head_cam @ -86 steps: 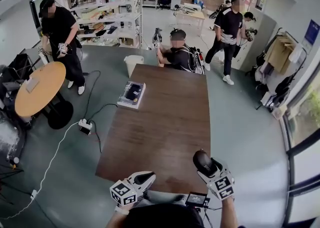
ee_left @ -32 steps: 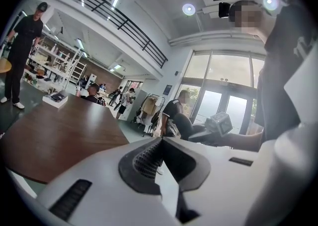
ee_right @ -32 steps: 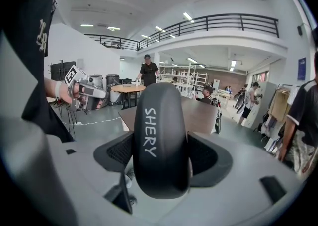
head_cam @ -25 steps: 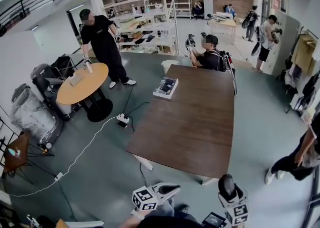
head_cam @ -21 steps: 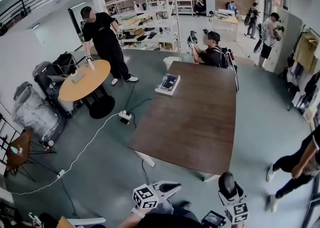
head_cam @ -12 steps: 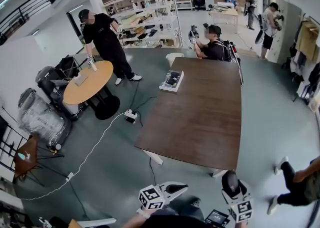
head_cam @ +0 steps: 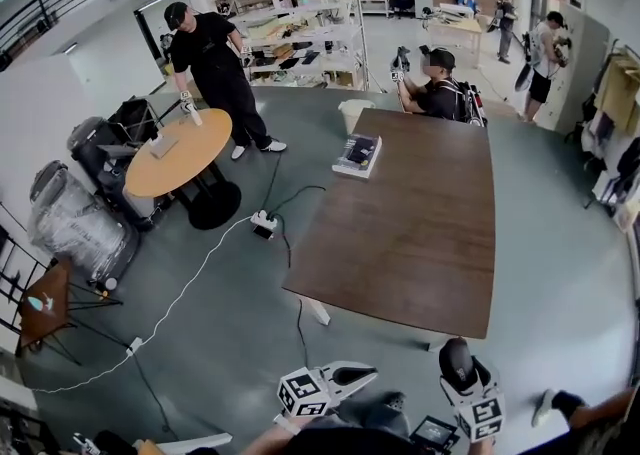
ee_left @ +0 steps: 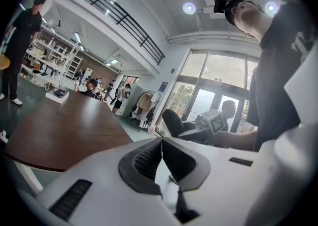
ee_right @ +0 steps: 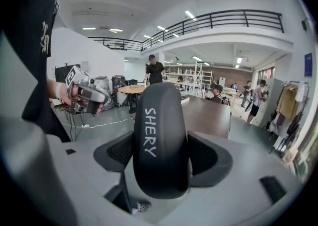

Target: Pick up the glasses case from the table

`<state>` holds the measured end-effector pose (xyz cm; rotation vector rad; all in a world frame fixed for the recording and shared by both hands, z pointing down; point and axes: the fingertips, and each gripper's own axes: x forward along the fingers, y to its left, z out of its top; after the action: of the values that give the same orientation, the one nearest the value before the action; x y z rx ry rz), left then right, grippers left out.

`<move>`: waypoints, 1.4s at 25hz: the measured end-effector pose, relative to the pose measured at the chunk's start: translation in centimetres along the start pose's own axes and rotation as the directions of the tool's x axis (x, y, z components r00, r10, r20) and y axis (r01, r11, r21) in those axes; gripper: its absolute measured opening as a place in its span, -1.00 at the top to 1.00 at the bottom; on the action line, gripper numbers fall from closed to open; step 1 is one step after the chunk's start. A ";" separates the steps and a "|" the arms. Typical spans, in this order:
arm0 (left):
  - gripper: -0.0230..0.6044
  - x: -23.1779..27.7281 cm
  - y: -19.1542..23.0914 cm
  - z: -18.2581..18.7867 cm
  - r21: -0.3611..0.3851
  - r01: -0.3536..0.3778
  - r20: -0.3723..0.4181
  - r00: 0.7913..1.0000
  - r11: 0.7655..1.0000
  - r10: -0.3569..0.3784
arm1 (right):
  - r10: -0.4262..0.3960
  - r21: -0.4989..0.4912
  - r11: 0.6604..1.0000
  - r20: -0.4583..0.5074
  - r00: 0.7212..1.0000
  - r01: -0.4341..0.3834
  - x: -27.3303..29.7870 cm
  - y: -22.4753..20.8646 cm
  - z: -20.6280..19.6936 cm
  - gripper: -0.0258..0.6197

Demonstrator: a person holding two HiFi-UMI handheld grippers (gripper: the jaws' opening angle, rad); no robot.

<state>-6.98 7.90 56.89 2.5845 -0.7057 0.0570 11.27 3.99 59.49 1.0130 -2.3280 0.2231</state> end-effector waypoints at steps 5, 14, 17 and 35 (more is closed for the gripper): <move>0.91 -4.8 1.3 0.1 -0.002 0.002 0.028 1.000 1.000 -0.002 | 0.002 -0.053 0.999 0.010 1.000 -0.001 1.8 4.0 3.3 -0.08; 0.91 -13.1 4.3 -0.3 -0.016 0.000 0.061 0.998 1.000 0.001 | -0.007 -0.100 0.995 0.003 1.000 0.007 5.3 11.8 7.7 -0.08; 0.91 -15.0 5.3 -0.3 -0.016 0.002 0.074 0.997 1.000 -0.001 | -0.018 -0.101 0.995 -0.010 1.000 0.017 5.6 13.5 8.0 -0.08; 0.91 -18.1 6.1 -0.6 -0.023 -0.025 0.106 0.994 0.999 0.027 | -0.011 -0.130 0.991 0.006 1.000 0.012 5.3 17.0 9.4 -0.08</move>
<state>-25.58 12.05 57.14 2.5724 -0.7742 -0.0798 -7.89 9.10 56.10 0.9630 -2.3083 0.0626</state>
